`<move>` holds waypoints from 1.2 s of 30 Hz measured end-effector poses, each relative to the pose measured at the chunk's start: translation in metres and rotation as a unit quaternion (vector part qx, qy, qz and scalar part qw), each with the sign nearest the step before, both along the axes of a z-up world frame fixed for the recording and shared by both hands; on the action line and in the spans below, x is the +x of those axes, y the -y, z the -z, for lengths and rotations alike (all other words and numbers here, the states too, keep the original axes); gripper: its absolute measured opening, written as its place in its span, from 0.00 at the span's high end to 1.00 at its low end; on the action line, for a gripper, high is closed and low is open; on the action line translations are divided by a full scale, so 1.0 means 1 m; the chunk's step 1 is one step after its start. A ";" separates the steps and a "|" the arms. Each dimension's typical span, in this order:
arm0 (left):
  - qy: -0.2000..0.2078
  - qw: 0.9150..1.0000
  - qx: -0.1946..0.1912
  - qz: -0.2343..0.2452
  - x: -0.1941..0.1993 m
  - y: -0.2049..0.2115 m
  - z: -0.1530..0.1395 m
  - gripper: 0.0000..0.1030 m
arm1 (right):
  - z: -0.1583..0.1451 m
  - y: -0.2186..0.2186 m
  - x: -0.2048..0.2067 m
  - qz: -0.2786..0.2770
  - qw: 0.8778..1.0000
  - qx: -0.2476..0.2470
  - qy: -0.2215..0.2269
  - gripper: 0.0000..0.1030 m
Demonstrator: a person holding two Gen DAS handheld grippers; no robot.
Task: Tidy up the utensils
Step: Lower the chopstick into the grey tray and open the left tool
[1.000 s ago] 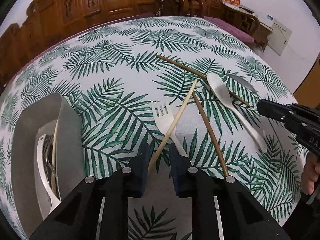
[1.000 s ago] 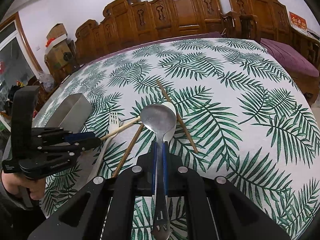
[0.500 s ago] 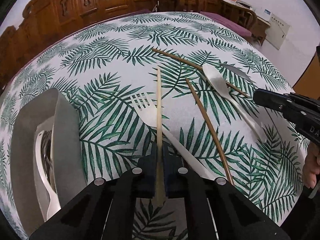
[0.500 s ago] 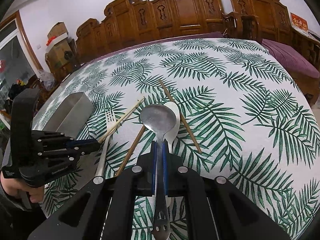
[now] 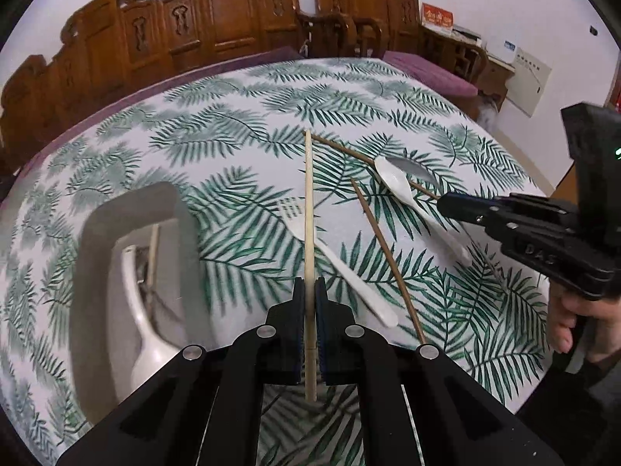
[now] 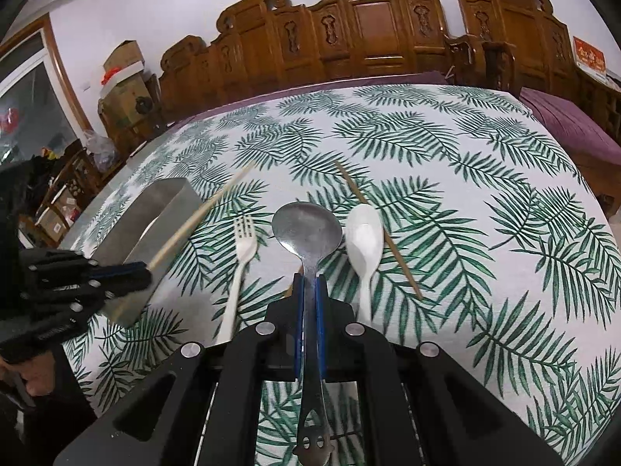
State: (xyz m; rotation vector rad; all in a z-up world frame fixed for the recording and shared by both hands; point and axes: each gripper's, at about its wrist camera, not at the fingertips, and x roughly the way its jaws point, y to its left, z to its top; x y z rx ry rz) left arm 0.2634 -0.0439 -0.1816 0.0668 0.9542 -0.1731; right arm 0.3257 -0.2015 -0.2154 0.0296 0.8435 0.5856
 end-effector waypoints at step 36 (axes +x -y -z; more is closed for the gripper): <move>-0.039 0.988 0.036 -0.143 -0.012 -0.147 0.026 0.96 | -0.008 -0.046 -0.025 -0.042 0.999 -0.007 0.006 0.93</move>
